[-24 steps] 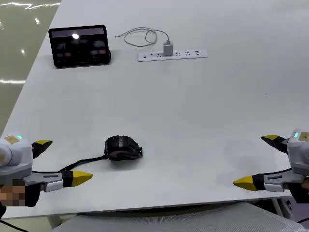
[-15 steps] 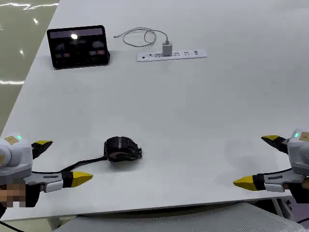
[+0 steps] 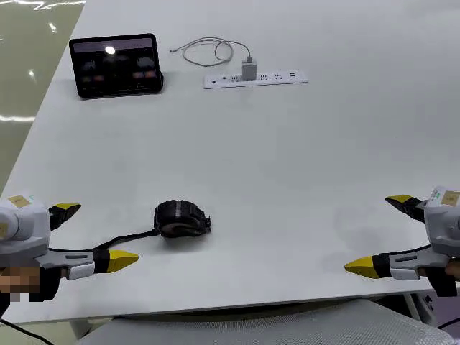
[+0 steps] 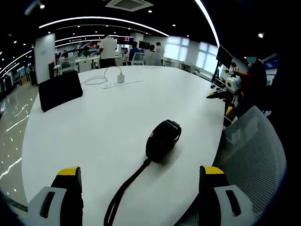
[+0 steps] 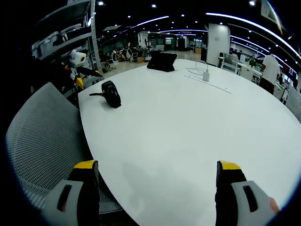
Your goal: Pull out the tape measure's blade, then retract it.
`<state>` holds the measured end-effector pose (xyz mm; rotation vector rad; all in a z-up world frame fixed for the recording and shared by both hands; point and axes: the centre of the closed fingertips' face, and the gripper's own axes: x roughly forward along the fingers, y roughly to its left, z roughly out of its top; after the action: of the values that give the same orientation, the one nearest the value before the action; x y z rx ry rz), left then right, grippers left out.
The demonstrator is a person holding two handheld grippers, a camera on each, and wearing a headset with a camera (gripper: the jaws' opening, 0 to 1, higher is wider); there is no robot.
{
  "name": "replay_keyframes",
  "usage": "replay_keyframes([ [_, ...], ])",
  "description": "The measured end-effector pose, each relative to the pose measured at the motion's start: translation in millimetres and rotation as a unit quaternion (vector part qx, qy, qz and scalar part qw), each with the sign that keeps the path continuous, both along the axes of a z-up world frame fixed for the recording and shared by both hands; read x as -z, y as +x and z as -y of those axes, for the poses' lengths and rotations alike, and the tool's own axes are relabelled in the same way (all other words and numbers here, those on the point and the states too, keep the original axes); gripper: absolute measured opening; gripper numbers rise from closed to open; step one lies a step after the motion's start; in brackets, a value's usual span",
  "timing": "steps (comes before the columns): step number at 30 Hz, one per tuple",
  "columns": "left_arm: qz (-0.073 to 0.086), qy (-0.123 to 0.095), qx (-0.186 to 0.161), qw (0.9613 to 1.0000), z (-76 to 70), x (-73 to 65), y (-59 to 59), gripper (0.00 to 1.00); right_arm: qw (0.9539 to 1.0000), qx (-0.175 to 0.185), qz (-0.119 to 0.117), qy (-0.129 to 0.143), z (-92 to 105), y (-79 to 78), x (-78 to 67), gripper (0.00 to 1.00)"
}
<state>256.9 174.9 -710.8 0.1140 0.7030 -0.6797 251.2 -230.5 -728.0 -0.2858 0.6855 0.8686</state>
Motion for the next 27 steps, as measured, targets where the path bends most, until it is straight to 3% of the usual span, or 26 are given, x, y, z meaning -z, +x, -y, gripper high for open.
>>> replay_keyframes([
  [4,0.006,0.004,0.029,0.9995,9.7,-0.9,5.5,1.0,0.9999,-0.007,-0.005,0.006,-8.0,4.5,-1.5,1.0],
  [6,0.006,-0.001,0.042,0.9991,15.2,-3.4,8.4,1.0,0.9999,-0.014,0.005,0.005,-11.7,7.6,-3.2,1.0],
  [8,0.001,0.01,0.058,0.9982,18.7,-3.6,11.5,1.0,0.9998,-0.018,-0.003,0.009,-16.9,9.2,-3.9,1.0],
  [11,-0.005,0.017,0.089,0.9959,27.9,-4.2,16.0,0.99,0.9995,-0.029,0.008,0.012,-26.3,14.0,-6.8,1.0],
  [14,-0.008,0.055,0.136,0.9892,33.9,0.7,17.7,0.97,0.999,-0.041,0.01,0.013,-34.0,17.3,-6.1,1.0],
  [18,-0.014,0.075,0.173,0.9819,45.2,2.9,21.5,0.97,0.9981,-0.056,0.02,0.013,-44.8,20.5,-7.5,1.0],
  [19,-0.008,0.087,0.185,0.9789,48.2,3.1,25.0,0.97,0.9976,-0.062,0.025,0.017,-48.7,21.7,-9.1,1.0],
  [27,-0.015,0.118,0.247,0.9617,70.6,5.5,32.9,0.91,0.9957,-0.085,0.029,0.02,-66.8,26.6,-11.3,1.0],
])
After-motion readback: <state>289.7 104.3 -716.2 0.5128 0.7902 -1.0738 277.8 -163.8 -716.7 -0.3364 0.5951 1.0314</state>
